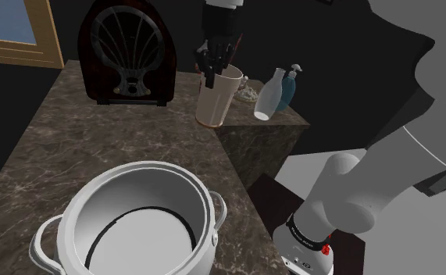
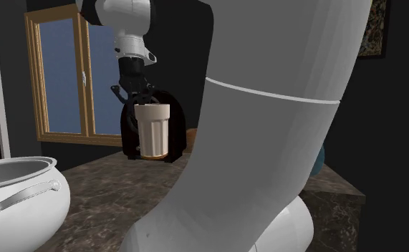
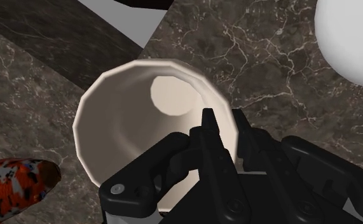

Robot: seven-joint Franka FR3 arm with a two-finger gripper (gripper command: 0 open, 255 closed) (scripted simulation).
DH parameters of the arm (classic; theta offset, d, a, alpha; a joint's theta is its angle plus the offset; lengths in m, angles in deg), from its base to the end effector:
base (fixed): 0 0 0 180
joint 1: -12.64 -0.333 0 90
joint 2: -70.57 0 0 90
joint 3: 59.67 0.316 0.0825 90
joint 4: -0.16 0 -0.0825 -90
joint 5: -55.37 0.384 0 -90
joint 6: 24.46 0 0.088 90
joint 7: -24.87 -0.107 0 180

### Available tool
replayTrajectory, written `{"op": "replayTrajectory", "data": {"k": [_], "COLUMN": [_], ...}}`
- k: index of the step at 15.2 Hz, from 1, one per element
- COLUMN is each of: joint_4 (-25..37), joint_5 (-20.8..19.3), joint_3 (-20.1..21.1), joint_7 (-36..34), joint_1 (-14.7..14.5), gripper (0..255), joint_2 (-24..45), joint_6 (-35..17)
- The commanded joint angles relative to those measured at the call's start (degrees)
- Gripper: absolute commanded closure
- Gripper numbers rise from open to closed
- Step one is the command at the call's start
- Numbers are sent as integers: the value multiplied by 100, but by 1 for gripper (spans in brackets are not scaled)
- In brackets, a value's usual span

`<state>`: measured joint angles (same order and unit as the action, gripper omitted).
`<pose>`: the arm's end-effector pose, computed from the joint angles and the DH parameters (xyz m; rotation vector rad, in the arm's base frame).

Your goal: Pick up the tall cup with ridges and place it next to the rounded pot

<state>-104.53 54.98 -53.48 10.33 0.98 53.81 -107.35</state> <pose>0.4238 0.1436 0.6405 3.0772 0.0789 -0.1164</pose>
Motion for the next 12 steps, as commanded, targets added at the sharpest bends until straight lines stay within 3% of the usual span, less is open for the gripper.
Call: {"op": "replayTrajectory", "data": {"k": [1, 12], "joint_4": [-202, -1199], "joint_5": [3, 21], "joint_3": [-3, 1], "joint_7": [3, -10], "joint_1": [-1, -11], "gripper": [255, 255], "joint_2": [-48, -196], "joint_6": [-162, -1011]}}
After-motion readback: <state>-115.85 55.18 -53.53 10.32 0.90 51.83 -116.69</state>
